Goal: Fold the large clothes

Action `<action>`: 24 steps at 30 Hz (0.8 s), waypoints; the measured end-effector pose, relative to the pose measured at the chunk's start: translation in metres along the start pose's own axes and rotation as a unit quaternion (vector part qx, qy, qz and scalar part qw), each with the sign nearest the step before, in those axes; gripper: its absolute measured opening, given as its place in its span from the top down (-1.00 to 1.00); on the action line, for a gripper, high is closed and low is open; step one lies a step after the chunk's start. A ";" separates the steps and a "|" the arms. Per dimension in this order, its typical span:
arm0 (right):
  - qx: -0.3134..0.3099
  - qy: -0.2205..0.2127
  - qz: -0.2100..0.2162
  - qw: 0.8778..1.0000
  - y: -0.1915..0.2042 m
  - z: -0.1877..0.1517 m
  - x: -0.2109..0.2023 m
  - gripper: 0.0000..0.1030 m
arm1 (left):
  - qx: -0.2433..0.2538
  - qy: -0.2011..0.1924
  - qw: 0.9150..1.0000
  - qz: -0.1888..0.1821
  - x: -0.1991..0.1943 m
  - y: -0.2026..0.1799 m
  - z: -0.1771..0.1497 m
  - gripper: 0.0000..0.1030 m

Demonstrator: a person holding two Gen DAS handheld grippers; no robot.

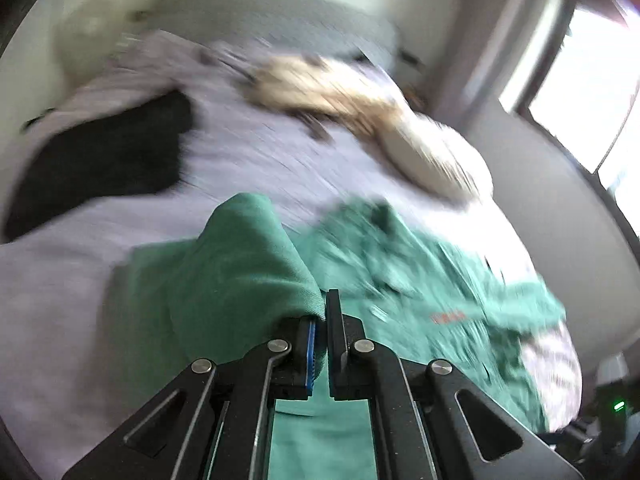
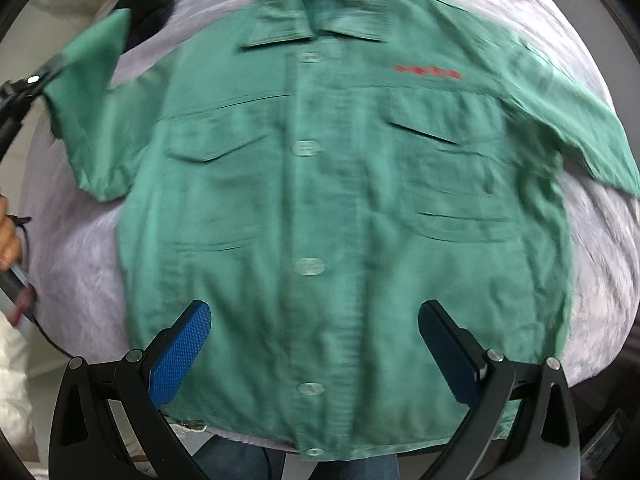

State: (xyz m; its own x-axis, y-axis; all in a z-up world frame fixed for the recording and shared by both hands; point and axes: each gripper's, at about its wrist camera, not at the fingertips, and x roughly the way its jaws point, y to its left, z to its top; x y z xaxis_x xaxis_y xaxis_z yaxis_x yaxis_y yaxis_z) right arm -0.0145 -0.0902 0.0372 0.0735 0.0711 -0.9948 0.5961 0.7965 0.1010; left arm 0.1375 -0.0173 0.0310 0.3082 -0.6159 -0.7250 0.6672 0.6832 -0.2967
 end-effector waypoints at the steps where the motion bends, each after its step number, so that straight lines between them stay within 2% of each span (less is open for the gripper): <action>1: 0.013 0.000 -0.003 1.000 -0.013 -0.001 0.000 -1.00 | 0.016 0.021 1.000 0.001 0.019 -0.021 -0.009 0.90; 4: 0.046 0.003 -0.014 0.999 -0.047 -0.009 0.000 -1.00 | 0.067 0.091 0.993 0.032 0.075 -0.061 -0.040 0.89; 6: 0.063 0.008 -0.020 0.998 -0.066 -0.014 0.001 -1.00 | 0.102 0.129 0.984 0.065 0.100 -0.077 -0.059 0.88; 8: 0.073 0.008 -0.027 0.997 -0.079 -0.018 0.002 -1.00 | 0.114 0.157 0.978 0.081 0.107 -0.071 -0.078 0.87; 9: 0.077 0.007 -0.029 0.997 -0.084 -0.018 0.002 -1.00 | 0.109 0.162 0.977 0.082 0.106 -0.068 -0.084 0.50; 10: 0.080 0.005 -0.032 0.996 -0.087 -0.018 0.002 -1.00 | 0.103 0.167 0.978 0.077 0.102 -0.063 -0.088 -0.25; 11: 0.079 -0.001 -0.035 0.996 -0.089 -0.016 0.001 -1.00 | 0.098 0.164 0.979 0.075 0.101 -0.064 -0.091 -0.56; 12: 0.074 -0.008 -0.038 0.996 -0.087 -0.012 -0.001 -1.00 | 0.099 0.147 0.981 0.079 0.085 -0.064 -0.091 -0.76; 16: 0.032 -0.059 -0.039 0.997 -0.059 0.019 -0.011 -1.00 | 0.099 0.109 0.983 0.106 0.036 -0.052 -0.100 -0.76; 19: -0.035 -0.100 -0.027 0.994 -0.010 0.052 -0.013 -1.00 | 0.049 0.084 0.984 0.152 -0.003 -0.015 -0.103 -0.76; 21: -0.089 -0.122 -0.023 0.988 0.036 0.076 -0.005 -1.00 | 0.010 0.078 0.978 0.194 -0.017 0.015 -0.109 -0.76; 22: -0.120 -0.135 -0.020 0.983 0.061 0.086 0.002 -1.00 | -0.010 0.083 0.972 0.222 -0.022 0.034 -0.116 -0.76; 24: -0.162 -0.145 -0.020 0.976 0.104 0.101 0.023 -1.00 | -0.029 0.104 0.962 0.251 -0.020 0.060 -0.129 -0.76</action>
State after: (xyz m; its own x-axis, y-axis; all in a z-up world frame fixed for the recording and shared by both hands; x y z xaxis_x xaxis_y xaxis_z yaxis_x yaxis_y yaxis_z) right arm 0.1298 -0.0665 0.0268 0.3069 -0.1005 -0.9464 0.3225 0.9466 0.0040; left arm 0.0838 0.0869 -0.0528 0.4358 -0.1155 -0.8926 0.4281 0.8990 0.0927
